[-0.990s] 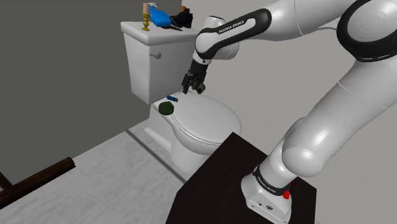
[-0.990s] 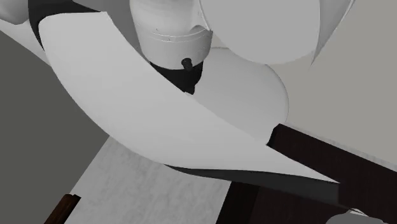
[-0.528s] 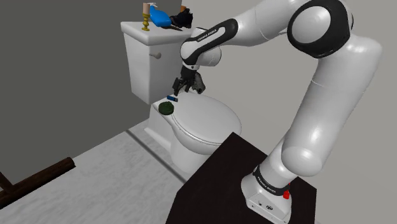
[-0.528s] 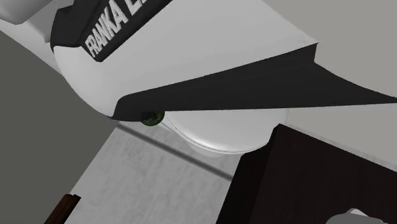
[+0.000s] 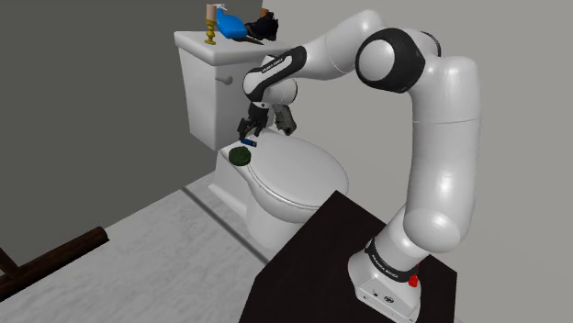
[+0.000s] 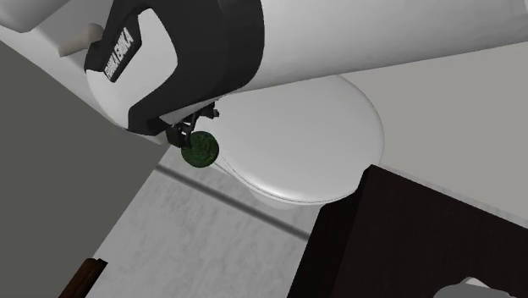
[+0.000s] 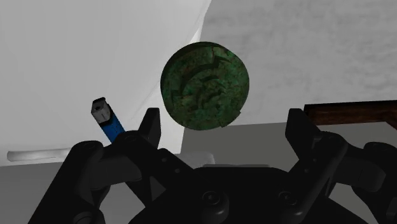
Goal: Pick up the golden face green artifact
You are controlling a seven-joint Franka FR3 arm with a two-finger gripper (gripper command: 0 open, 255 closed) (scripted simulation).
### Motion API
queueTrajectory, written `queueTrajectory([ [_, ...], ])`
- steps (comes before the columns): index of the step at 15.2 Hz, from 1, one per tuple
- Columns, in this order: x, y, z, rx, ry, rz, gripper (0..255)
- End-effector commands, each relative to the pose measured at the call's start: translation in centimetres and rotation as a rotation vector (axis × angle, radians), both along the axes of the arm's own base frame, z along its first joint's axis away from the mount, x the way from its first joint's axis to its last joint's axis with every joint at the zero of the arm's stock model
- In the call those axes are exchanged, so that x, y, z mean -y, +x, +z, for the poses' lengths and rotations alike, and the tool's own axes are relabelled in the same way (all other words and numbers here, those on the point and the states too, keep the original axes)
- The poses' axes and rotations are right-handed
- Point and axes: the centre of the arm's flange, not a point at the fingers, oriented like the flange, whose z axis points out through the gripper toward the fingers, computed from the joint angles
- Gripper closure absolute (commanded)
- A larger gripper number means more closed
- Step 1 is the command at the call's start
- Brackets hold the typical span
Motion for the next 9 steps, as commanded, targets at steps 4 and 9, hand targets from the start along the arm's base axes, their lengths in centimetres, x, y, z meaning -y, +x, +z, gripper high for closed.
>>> queueTrajectory([
  [4, 0.8, 3.2, -3.6, 0.006, 0.01, 0.007, 0],
  [9, 0.8, 3.2, -6.2, 0.006, 0.01, 0.007, 0],
])
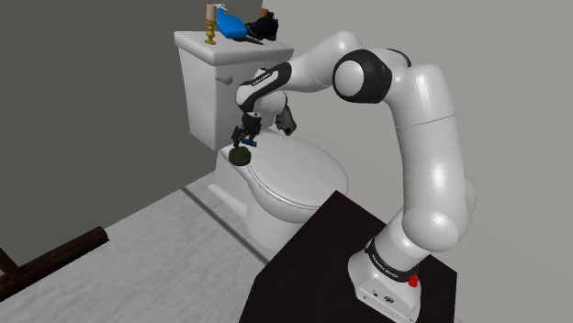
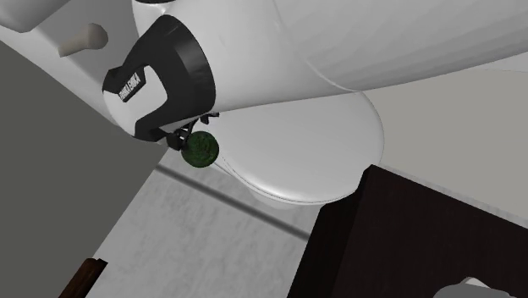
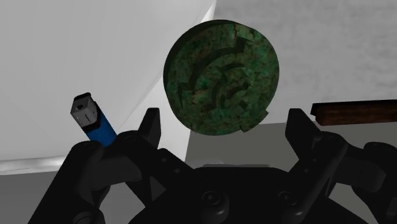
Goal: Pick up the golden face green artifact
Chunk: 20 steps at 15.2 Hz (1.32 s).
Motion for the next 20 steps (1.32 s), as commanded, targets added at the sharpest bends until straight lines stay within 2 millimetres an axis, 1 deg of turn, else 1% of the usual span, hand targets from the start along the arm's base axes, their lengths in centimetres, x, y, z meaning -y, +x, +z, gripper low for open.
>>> queueTrajectory([
  [1, 0.0, 0.1, -1.3, 0.0, 0.0, 0.0, 0],
  [3, 0.0, 0.1, -1.3, 0.0, 0.0, 0.0, 0],
  [4, 0.0, 0.1, -1.3, 0.001, 0.0, 0.0, 255],
  [13, 0.0, 0.1, -1.3, 0.0, 0.0, 0.0, 255],
  [20, 0.0, 0.1, 2.4, 0.0, 0.0, 0.0, 255],
])
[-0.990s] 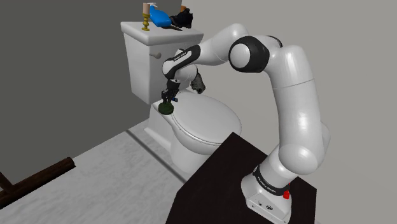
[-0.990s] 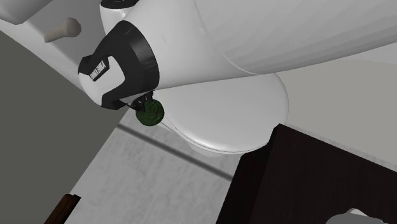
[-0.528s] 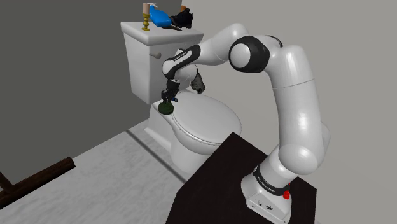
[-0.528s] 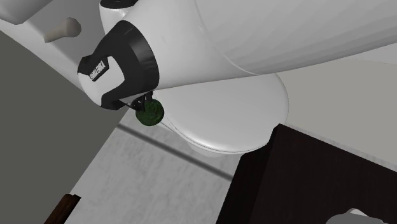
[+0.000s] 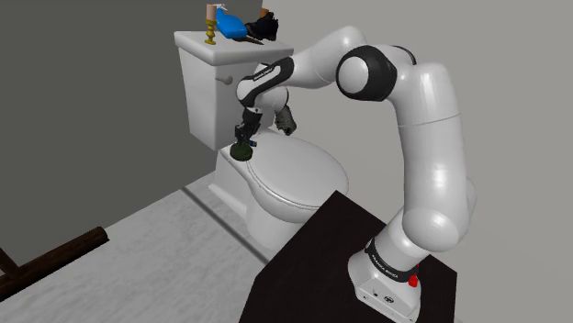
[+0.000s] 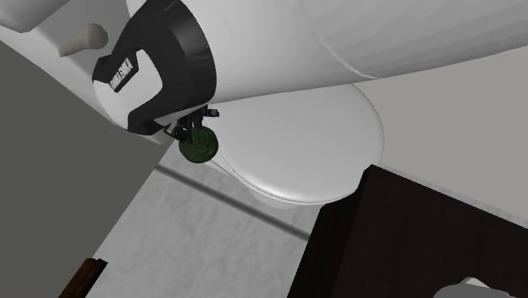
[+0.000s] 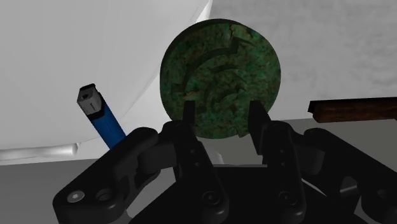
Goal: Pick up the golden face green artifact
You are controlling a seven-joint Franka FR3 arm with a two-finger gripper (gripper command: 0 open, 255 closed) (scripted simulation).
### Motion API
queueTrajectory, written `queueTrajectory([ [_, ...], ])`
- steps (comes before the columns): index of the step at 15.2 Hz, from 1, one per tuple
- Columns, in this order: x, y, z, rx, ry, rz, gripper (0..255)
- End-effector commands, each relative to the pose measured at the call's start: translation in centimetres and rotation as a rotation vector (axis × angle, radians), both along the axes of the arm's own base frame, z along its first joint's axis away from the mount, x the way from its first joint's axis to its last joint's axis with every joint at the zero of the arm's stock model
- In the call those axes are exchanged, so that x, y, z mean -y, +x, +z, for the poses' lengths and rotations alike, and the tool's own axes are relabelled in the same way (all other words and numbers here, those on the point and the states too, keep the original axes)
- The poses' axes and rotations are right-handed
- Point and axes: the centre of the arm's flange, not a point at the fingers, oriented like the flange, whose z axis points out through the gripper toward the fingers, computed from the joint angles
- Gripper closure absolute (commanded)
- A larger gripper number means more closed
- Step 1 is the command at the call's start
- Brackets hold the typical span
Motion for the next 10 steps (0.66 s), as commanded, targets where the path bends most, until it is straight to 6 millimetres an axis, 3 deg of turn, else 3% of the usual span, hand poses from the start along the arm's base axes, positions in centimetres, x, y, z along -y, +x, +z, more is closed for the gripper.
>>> queueTrajectory([
  [1, 0.1, 0.0, 1.1, 0.0, 0.0, 0.0, 255],
  [8, 0.1, 0.0, 4.8, 0.0, 0.0, 0.0, 255],
  [10, 0.1, 0.0, 4.8, 0.0, 0.0, 0.0, 255],
])
